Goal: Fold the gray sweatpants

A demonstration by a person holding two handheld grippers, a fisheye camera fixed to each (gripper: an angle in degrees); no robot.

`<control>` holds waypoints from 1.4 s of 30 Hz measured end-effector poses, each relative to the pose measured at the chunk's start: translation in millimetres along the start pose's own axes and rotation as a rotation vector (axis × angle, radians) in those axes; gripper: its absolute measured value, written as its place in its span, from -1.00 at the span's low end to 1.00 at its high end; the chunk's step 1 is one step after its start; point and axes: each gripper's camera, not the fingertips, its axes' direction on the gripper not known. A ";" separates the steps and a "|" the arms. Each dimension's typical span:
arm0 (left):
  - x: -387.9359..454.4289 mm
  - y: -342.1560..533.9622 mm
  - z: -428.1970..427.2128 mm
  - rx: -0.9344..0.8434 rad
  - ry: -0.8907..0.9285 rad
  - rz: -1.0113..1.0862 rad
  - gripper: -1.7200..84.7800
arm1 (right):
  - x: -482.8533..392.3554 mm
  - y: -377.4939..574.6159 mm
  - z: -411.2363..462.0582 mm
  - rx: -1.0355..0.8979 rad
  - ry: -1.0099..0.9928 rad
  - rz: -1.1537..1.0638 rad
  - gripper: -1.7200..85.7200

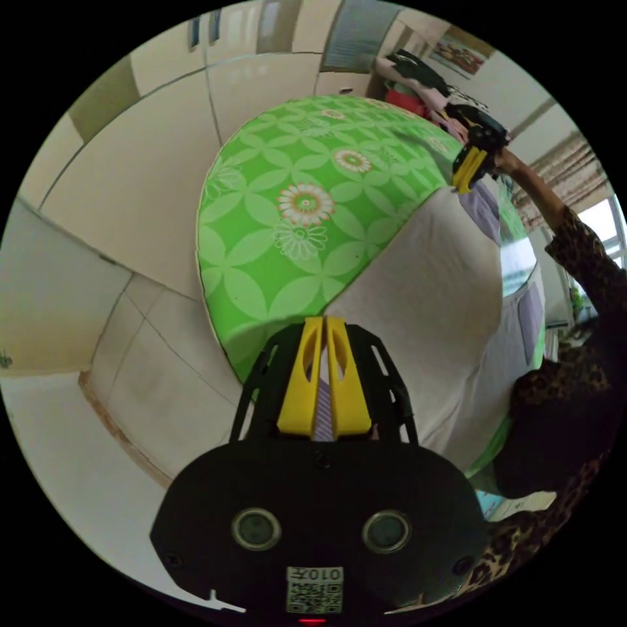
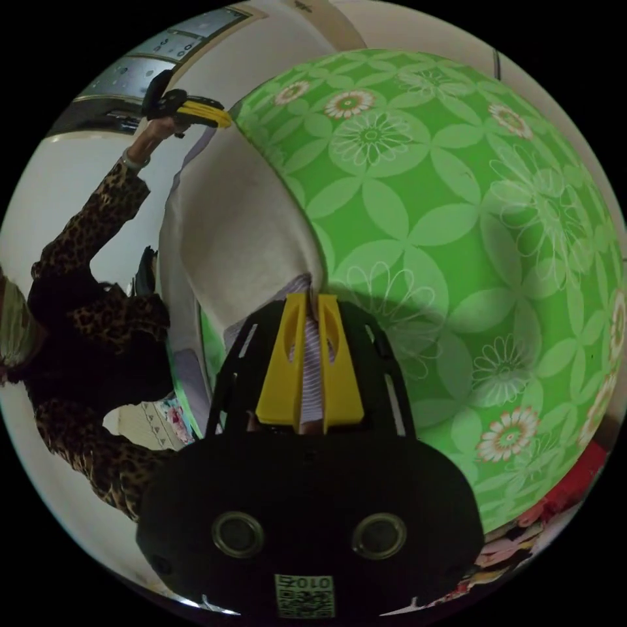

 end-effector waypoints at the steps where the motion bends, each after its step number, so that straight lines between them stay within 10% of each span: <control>1: 2.8 4.5 0.3 0.010 -0.015 -0.014 -0.96 | -5.1 4.2 -1.5 0.021 0.023 0.018 -0.85; 42: 142.6 337.4 -73.4 0.456 -0.165 0.021 -0.97 | -325.3 219.4 -2.4 0.381 0.423 0.058 -0.90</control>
